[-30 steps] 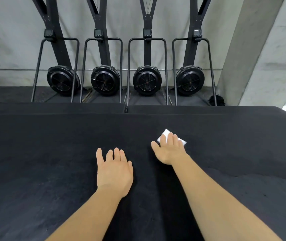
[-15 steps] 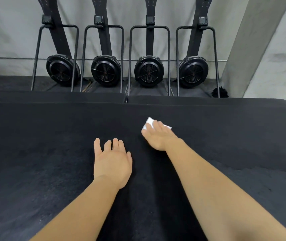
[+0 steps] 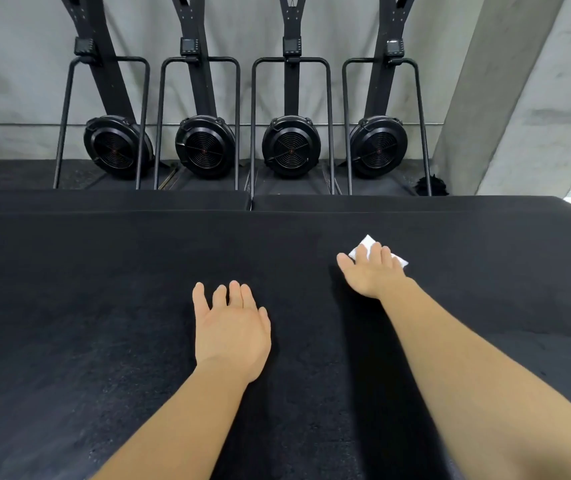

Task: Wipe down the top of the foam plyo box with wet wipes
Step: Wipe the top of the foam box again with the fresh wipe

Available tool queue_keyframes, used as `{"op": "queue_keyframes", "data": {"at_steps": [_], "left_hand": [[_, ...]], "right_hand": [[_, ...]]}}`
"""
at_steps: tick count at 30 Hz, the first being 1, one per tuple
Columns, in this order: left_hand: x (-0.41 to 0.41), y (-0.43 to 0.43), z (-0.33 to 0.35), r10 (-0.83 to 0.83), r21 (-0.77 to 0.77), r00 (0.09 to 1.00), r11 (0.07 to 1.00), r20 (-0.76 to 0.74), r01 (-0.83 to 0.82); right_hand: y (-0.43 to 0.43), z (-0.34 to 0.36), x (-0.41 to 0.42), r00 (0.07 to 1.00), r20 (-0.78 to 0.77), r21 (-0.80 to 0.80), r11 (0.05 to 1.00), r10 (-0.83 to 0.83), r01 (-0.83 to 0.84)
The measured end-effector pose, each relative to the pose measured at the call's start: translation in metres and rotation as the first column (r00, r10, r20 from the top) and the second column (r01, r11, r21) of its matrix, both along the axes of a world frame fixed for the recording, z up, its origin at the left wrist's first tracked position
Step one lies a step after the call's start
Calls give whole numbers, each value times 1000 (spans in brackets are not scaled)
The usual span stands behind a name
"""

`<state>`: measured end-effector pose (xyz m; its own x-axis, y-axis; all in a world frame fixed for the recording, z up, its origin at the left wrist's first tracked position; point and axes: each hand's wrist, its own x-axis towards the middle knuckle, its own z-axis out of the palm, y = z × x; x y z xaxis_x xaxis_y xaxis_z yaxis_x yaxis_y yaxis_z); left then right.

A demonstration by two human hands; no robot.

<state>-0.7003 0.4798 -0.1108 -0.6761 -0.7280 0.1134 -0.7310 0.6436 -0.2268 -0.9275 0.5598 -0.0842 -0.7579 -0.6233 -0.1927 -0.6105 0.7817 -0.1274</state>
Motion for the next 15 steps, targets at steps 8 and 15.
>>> {"op": "queue_keyframes", "data": {"at_steps": [8, 15], "left_hand": [[-1, -1, -3, -3, 11, 998, 1000, -56, 4], [0, 0, -1, -15, 20, 995, 1000, -95, 17]], "right_hand": [[-62, -4, 77, 988, -12, -45, 987, 157, -157], [-92, 2, 99, 895, 162, -130, 908, 416, -399]]}}
